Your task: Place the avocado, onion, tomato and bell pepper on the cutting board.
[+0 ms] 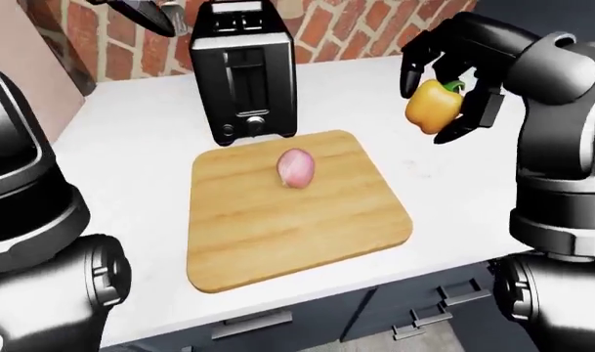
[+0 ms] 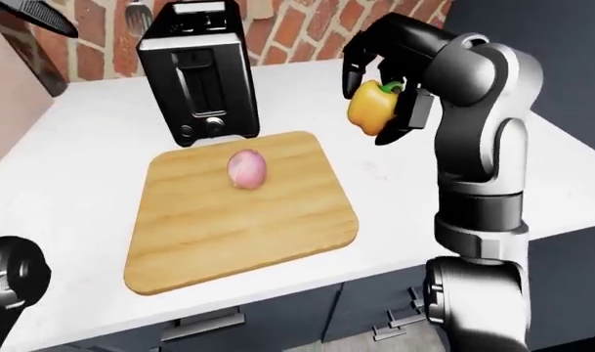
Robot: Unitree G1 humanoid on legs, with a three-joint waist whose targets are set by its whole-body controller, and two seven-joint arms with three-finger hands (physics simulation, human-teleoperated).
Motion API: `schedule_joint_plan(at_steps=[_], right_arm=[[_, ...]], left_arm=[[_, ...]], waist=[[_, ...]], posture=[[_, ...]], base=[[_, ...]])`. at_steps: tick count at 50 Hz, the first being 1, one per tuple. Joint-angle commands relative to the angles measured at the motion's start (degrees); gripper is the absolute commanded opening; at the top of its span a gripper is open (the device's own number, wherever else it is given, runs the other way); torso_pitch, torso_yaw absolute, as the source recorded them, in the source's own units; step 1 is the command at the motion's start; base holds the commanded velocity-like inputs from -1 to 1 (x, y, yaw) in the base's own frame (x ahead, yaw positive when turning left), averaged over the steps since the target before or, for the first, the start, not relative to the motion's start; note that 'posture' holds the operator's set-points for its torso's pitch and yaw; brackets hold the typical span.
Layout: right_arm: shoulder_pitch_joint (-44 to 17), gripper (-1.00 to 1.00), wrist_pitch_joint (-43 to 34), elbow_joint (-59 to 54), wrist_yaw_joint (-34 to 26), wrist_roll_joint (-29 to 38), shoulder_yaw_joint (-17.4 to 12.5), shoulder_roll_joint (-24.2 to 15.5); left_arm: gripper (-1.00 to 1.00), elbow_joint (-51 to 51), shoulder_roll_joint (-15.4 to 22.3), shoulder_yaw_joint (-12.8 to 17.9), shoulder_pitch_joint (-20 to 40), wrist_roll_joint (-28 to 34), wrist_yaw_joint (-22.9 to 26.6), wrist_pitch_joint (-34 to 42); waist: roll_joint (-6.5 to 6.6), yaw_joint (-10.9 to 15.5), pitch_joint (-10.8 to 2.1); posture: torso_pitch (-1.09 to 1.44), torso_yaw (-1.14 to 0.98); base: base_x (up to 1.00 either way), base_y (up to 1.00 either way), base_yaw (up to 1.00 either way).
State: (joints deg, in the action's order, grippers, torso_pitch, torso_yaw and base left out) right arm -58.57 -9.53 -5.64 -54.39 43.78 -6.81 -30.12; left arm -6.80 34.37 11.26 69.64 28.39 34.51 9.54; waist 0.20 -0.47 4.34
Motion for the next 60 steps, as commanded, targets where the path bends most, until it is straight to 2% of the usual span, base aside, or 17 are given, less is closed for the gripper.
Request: schedule_joint_plan(at_steps=[1, 12, 13, 20, 28, 44, 46, 47, 48, 49, 50, 60], right_arm=[[-4.1, -0.99, 1.6, -1.4, 3.0, 0.5, -0.2, 0.0], [-6.7, -1.00, 7.1, -12.7, 9.1, 2.6, 2.8, 6.2], [-6.5, -1.00, 9.0, -14.7, 10.1, 3.2, 3.8, 6.8], [-7.3, -1.00, 12.5, -20.2, 10.8, 5.4, 5.4, 10.6], [-5.4, -1.00, 14.0, -20.3, 10.5, 7.1, 6.1, 14.0], [-3.7, -0.98, 13.2, -14.2, 7.7, 7.6, 6.1, 15.5], [-3.7, -0.80, 13.3, -13.9, 7.1, 7.5, 6.2, 15.4], [-3.3, -0.44, 13.2, -13.6, 6.5, 7.6, 6.3, 15.5], [-3.2, 0.37, 13.2, -13.5, 6.2, 7.5, 6.3, 15.6], [-3.3, 0.57, 13.3, -13.6, 6.3, 7.6, 6.2, 15.6], [-3.3, 1.00, 13.6, -13.5, 6.6, 7.5, 6.1, 15.5], [-5.8, 1.00, 12.8, -10.4, 5.8, 6.4, 4.7, 14.2]], left_arm=[[1.00, 0.0, 1.2, 0.5, 2.2, -0.5, -3.7, 2.1], [1.00, -0.3, 1.7, -0.9, 3.2, -1.5, -4.6, 4.1], [1.00, -0.3, 1.7, -1.0, 3.0, -1.5, -4.2, 3.9], [1.00, -0.2, 1.2, -1.0, 2.8, -1.2, -3.6, 4.1], [1.00, -0.4, 0.7, -1.1, 2.6, -0.9, -3.5, 3.8], [1.00, -1.2, 0.6, -1.0, 1.4, -0.8, -2.9, 3.4], [1.00, -1.1, 0.5, -1.0, 1.5, -0.8, -2.9, 3.4], [1.00, -1.1, 0.5, -1.0, 1.4, -0.8, -2.9, 3.2], [1.00, -1.1, 0.5, -1.0, 1.4, -0.9, -2.8, 3.2], [1.00, -1.1, 0.5, -1.0, 1.3, -0.8, -2.8, 3.1], [1.00, -1.1, 0.6, -1.0, 1.2, -0.8, -2.8, 2.9], [1.00, -1.3, 0.4, -0.9, 1.0, -0.6, -2.6, 3.0]], waist=[[-0.06, 0.1, -1.71], [0.14, -0.1, -1.85], [0.16, -0.1, -1.89], [0.41, -0.1, -2.11], [0.42, -0.2, -2.23], [0.44, -0.3, -1.92], [0.42, -0.2, -1.94], [0.42, -0.2, -1.92], [0.42, -0.2, -1.88], [0.43, -0.2, -1.83], [0.45, -0.2, -1.80], [0.46, -0.2, -1.78]], posture=[[0.00, 0.00], [0.00, 0.00], [0.00, 0.00], [0.00, 0.00], [0.00, 0.00], [0.00, 0.00], [0.00, 0.00], [0.00, 0.00], [0.00, 0.00], [0.00, 0.00], [0.00, 0.00], [0.00, 0.00]], base=[[0.00, 0.00, 0.00], [0.00, 0.00, 0.00], [0.00, 0.00, 0.00], [0.00, 0.00, 0.00], [0.00, 0.00, 0.00], [0.00, 0.00, 0.00], [0.00, 0.00, 0.00], [0.00, 0.00, 0.00], [0.00, 0.00, 0.00], [0.00, 0.00, 0.00], [0.00, 0.00, 0.00], [0.00, 0.00, 0.00]])
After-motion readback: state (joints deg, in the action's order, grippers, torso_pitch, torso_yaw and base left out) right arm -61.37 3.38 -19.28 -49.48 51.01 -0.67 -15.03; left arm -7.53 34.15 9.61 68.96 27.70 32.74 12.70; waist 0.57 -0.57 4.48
